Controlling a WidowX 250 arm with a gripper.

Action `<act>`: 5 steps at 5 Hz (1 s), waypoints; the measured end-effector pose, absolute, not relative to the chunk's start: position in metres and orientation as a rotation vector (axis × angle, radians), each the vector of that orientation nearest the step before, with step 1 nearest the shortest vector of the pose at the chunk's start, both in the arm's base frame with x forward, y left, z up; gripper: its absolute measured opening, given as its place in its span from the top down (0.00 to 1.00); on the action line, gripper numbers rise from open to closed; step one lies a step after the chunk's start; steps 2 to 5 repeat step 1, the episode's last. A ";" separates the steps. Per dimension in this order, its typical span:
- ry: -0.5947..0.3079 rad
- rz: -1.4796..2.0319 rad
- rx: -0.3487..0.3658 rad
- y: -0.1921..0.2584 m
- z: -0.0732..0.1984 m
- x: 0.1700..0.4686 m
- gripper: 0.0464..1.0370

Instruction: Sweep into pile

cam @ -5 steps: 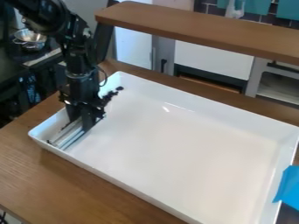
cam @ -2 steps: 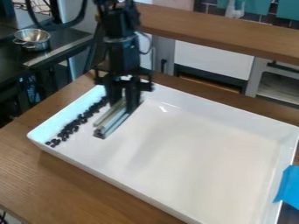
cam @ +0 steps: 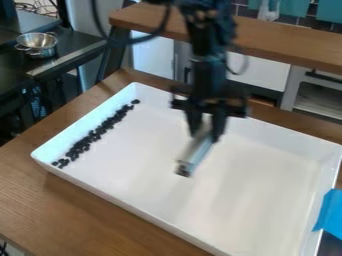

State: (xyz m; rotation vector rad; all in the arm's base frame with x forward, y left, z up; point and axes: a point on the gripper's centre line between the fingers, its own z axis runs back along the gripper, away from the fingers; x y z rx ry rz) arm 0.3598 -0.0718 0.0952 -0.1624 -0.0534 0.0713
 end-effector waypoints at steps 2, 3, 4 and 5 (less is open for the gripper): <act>-0.066 0.069 -0.140 -0.124 0.072 0.373 0.67; -0.066 0.069 -0.140 -0.124 0.072 0.373 0.67; -0.066 0.069 -0.140 -0.124 0.072 0.373 0.67; -0.066 0.069 -0.140 -0.124 0.072 0.373 0.67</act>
